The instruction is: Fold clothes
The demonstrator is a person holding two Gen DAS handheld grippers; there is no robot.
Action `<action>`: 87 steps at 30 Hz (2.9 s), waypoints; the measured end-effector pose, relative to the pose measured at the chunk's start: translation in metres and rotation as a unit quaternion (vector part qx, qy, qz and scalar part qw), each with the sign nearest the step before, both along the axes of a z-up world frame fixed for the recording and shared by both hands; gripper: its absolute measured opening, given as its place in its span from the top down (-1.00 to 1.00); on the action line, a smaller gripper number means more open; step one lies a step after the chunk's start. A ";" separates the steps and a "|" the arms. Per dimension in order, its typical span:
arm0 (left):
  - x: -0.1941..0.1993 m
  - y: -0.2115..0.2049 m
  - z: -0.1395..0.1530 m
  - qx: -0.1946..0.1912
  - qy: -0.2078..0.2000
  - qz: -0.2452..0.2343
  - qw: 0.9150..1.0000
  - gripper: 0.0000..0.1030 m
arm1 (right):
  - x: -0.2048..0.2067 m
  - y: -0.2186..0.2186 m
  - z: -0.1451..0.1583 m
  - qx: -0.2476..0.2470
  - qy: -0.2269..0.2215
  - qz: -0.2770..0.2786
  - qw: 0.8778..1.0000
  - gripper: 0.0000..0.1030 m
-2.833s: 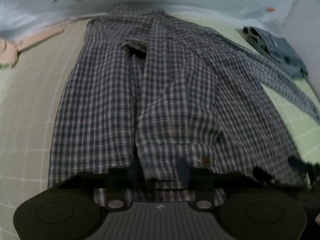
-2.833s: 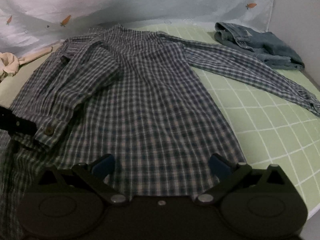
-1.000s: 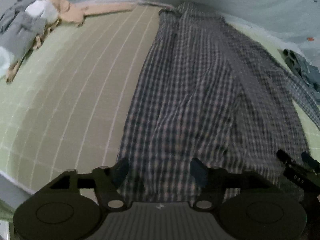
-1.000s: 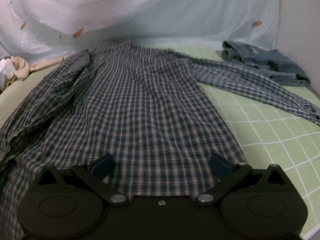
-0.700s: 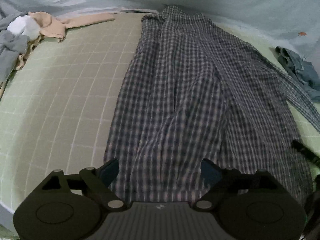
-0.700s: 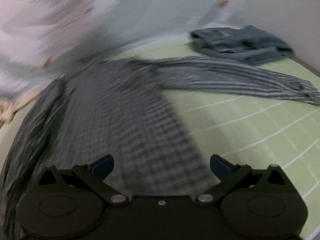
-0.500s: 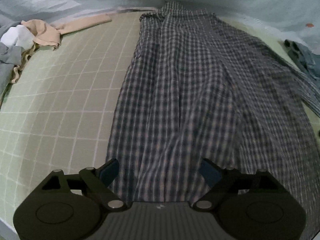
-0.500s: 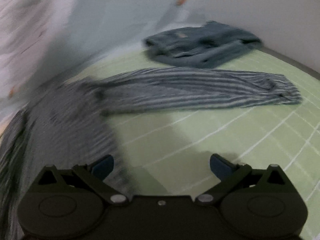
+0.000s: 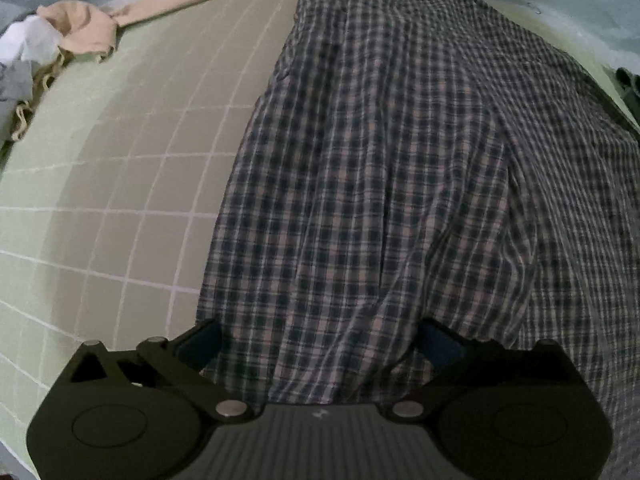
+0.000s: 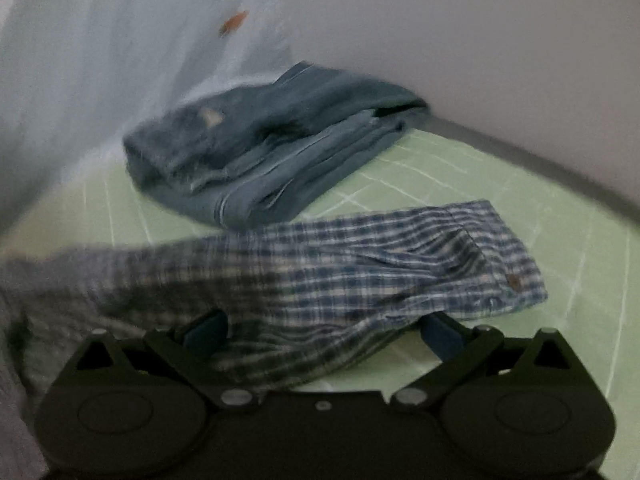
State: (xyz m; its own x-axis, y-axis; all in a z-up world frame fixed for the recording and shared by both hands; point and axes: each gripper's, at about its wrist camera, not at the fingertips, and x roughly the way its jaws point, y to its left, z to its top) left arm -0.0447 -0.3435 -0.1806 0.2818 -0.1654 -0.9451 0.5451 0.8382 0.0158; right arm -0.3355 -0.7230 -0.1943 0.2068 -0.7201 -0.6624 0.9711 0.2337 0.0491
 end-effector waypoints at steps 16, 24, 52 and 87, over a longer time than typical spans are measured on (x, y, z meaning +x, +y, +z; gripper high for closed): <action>0.004 -0.005 -0.002 -0.006 -0.006 -0.012 1.000 -1.00 | 0.131 0.110 0.063 -0.105 -0.004 0.379 0.919 0.88; 0.006 -0.005 -0.003 -0.005 -0.006 -0.014 1.000 -1.00 | 0.200 0.239 0.045 -0.063 0.035 0.568 0.820 0.34; -0.051 0.088 0.001 0.009 -0.006 -0.063 0.998 -1.00 | -0.033 0.228 0.021 0.067 0.006 0.238 0.969 0.93; -0.056 0.139 -0.006 -0.010 -0.010 -0.129 0.991 -1.00 | 0.032 0.370 0.056 0.060 0.000 0.328 0.943 0.33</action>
State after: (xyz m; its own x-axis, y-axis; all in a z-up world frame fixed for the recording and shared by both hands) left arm -0.1002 -0.2042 -0.1866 0.2463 -0.2542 -0.9353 0.7418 0.6705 0.0131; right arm -0.3038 -0.3526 -0.1386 0.5813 -0.3564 -0.7315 0.6191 0.7771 0.1133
